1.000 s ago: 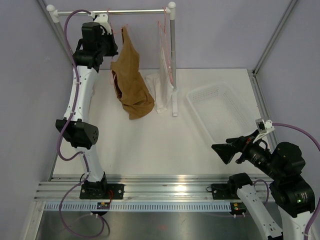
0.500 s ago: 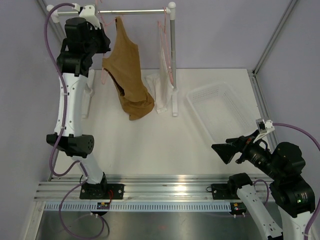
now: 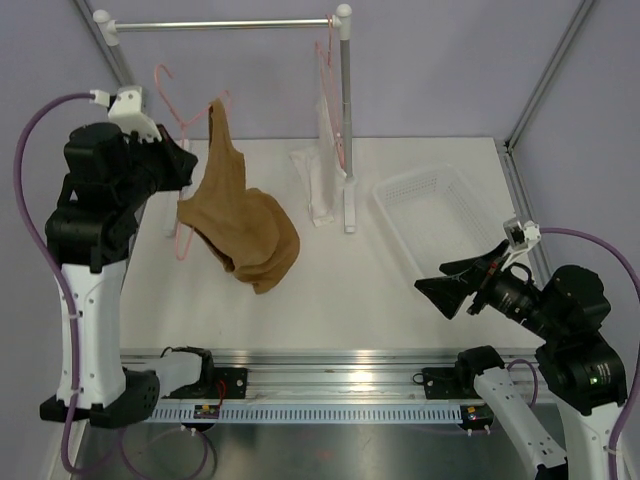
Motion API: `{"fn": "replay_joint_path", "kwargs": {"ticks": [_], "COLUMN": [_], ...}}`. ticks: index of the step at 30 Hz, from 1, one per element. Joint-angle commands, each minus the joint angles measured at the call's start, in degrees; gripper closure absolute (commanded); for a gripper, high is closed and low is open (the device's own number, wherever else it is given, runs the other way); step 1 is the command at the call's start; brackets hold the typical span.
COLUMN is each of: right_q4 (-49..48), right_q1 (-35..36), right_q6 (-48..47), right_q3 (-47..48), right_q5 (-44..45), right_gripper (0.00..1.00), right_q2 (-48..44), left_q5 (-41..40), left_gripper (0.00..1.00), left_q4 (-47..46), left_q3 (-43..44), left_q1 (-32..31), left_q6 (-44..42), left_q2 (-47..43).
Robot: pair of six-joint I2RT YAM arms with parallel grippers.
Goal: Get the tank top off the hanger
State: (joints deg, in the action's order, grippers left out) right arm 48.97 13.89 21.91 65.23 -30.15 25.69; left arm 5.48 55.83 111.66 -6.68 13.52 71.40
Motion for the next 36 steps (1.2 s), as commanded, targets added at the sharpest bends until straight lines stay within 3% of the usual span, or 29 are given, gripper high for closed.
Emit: {"fn": "replay_joint_path", "kwargs": {"ticks": [1, 4, 8, 10, 14, 16, 18, 24, 27, 29, 30, 33, 36], "right_q4": [-11.15, -22.92, -38.47, -40.0, -44.21, -44.84, -45.01, -47.21, -46.77, -47.99, -48.18, -48.27, -48.36], "right_q1": [0.43, 0.35, 1.22, 3.15, 15.33, 19.75, 26.06, 37.69, 39.81, 40.07, 40.07, 40.16, 40.07], "right_q6": [2.85, 9.8, 16.4, 16.76, 15.88, 15.88, 16.67, 15.89, 14.56, 13.95, 13.6, 12.02, 11.4], "right_q3": [-1.15, -5.09, -10.91, -12.23, -13.9, -14.25, -14.43, -13.03, -11.53, -11.62, -11.53, -11.53, -10.83], "right_q5": [-11.76, -16.16, -18.98, -15.57, -4.68, 5.15, 16.37, 36.2, 39.46, 40.52, 41.04, 42.37, 40.79], "right_gripper": [0.0, 0.01, 0.01, 0.01, 0.02, 0.05, 0.1, 0.2, 0.23, 0.29, 0.36, 0.44, 0.44], "right_q2": [4.71, 9.19, 17.52, 20.17, 25.27, 27.29, 30.46, 40.12, 44.96, 47.33, 47.95, 49.8, 50.95], "left_q5": [8.57, 13.32, 21.84, 22.3, 28.95, 29.77, 29.24, 28.98, 28.98, 30.03, 30.12, 30.91, 31.44], "left_gripper": [1.0, 1.0, 1.0, 1.0, 1.0, 1.0, 1.0, 1.0, 1.0, 1.0, 1.0, 1.0, 1.0], "left_q4": [-0.2, -0.55, 0.15, -0.37, -6.15, -8.71, -11.62, -16.9, -17.51, -18.12, -18.22, -18.3, -18.66], "left_q3": [-9.76, -21.01, -32.8, -39.3, -50.81, -56.08, -58.38, -63.31, -63.75, -64.02, -64.02, -64.11, -64.55], "left_q1": [-0.35, -1.06, -3.16, -4.04, -6.32, -7.73, -9.93, -15.03, -15.91, -16.35, -16.44, -16.7, -16.88], "left_q6": [1.51, 1.68, 1.6, 1.86, 5.88, 8.18, 10.64, 15.74, 16.71, 17.24, 17.33, 17.24, 16.98], "left_q2": [-11.23, -20.9, -27.09, -28.93, -35.78, -37.29, -38.69, -39.75, -39.84, -39.93, -40.02, -40.19, -40.02]}}
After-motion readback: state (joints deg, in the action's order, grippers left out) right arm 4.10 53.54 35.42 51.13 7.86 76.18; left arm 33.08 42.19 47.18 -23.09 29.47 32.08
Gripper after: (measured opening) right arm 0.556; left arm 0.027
